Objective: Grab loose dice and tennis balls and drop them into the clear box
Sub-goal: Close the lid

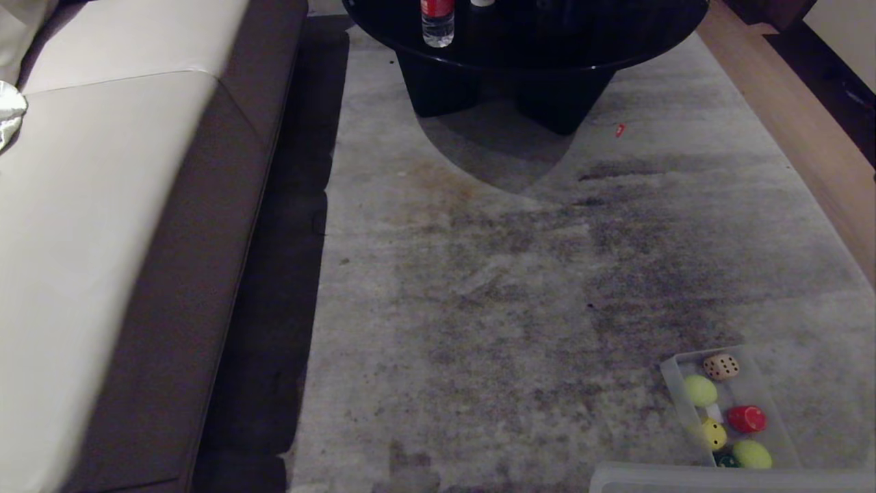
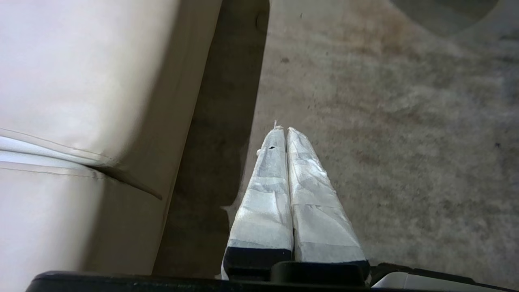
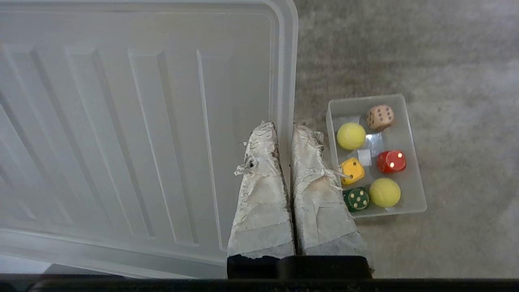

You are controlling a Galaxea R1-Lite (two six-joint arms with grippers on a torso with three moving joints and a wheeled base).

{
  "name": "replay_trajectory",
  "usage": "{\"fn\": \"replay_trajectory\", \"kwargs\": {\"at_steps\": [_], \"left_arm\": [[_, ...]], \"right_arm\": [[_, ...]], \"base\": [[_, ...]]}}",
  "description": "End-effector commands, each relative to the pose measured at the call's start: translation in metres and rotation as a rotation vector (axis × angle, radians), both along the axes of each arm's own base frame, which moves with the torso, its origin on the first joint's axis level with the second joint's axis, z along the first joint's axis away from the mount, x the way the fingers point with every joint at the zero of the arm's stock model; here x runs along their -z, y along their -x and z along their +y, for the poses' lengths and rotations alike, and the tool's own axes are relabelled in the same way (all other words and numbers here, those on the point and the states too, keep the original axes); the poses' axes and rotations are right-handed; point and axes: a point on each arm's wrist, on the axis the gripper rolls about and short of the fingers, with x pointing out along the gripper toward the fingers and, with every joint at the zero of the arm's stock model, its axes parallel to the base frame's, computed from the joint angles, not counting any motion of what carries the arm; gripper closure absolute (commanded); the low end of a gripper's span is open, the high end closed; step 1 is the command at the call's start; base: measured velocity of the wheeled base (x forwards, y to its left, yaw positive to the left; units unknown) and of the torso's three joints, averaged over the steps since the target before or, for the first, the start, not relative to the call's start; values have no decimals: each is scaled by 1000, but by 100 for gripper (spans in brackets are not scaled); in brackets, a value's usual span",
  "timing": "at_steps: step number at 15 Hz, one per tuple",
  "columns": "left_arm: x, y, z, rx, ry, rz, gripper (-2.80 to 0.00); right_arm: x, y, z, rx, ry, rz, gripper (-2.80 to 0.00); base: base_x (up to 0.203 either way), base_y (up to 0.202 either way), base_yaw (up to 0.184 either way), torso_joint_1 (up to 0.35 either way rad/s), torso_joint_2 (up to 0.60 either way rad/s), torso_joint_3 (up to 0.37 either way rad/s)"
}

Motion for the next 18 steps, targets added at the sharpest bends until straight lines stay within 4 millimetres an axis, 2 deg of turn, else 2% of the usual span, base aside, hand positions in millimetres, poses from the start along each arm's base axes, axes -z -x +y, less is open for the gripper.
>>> {"fn": "replay_trajectory", "kwargs": {"at_steps": [1,10,16,17,18], "left_arm": [[0,0,0,-1,1,3,0],[0,0,0,-1,1,1,0],[0,0,0,-1,1,3,0],[0,0,0,-1,1,2,0],[0,0,0,-1,1,3,0]], "right_arm": [[0,0,0,-2,-1,1,0],[0,0,0,3,-9,1,0],[0,1,0,36,-28,38,0],[-10,3,0,37,-33,7,0],[-29,7,0,32,-58,-48,0]], "base": [[0,0,0,2,2,-193],[0,0,0,3,6,-195],[0,0,0,2,3,-40],[0,0,0,0,0,0],[0,0,0,0,0,0]]}}
